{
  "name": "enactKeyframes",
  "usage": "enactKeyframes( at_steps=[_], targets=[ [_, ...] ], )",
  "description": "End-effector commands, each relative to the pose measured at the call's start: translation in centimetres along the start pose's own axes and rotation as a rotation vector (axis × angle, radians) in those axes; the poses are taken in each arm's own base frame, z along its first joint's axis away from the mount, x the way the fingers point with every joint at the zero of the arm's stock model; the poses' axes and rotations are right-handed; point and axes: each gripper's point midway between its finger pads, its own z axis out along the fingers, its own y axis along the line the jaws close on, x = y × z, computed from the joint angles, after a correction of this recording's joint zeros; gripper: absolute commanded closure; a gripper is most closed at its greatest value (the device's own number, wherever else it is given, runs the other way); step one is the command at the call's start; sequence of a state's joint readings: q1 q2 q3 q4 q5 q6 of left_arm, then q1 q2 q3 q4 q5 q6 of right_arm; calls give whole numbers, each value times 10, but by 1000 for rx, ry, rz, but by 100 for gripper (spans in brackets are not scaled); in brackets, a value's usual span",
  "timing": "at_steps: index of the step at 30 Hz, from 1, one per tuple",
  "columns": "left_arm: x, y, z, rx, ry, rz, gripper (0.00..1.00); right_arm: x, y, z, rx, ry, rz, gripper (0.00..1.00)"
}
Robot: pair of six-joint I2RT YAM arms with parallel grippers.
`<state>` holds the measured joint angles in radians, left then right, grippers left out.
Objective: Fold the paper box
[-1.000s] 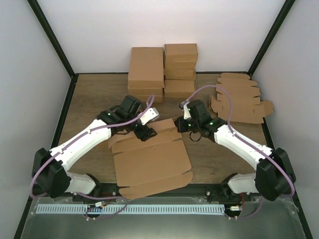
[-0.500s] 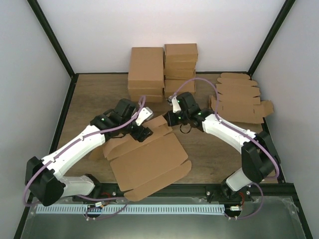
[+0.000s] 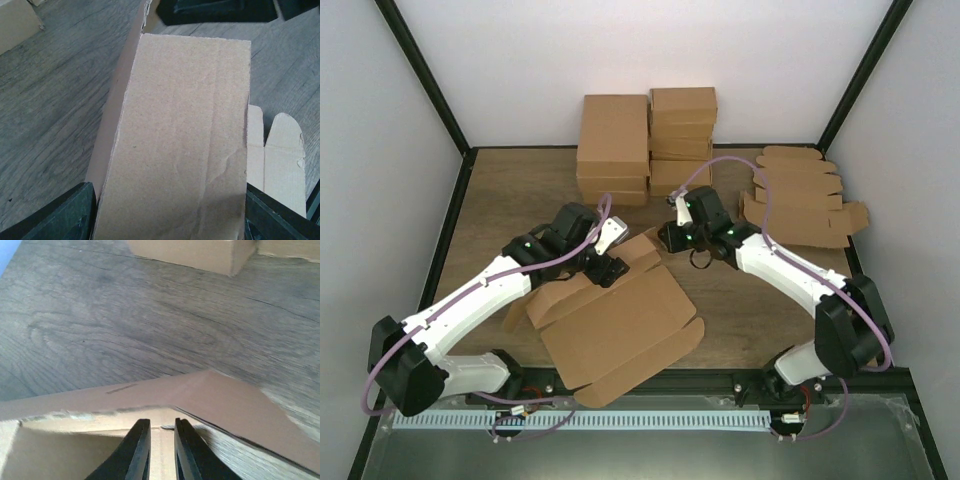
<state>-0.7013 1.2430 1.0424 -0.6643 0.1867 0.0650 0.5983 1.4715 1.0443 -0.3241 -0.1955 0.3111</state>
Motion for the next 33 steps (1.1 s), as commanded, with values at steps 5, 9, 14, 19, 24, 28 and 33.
enactKeyframes(
  at_steps=[5,9,14,19,24,28,33],
  targets=[
    [-1,-4,5,16,-15,-6,24,1,-16,-34,20,-43,39,81],
    [-2,-5,6,19,-15,-5,24,-2,-4,-53,-23,-72,33,79],
    [-3,-6,4,20,-19,-2,24,-11,16,-76,-112,-123,34,69],
    [-2,-6,4,20,-19,0,24,-21,35,-88,-205,-147,49,53],
    [-3,-6,4,20,-21,1,24,-24,52,-94,-313,-153,135,35],
    [-3,-7,5,23,-20,2,24,-26,56,-96,-359,-170,238,33],
    [-5,-8,4,25,-25,4,24,-27,59,-98,-400,-184,326,33]
  ],
)
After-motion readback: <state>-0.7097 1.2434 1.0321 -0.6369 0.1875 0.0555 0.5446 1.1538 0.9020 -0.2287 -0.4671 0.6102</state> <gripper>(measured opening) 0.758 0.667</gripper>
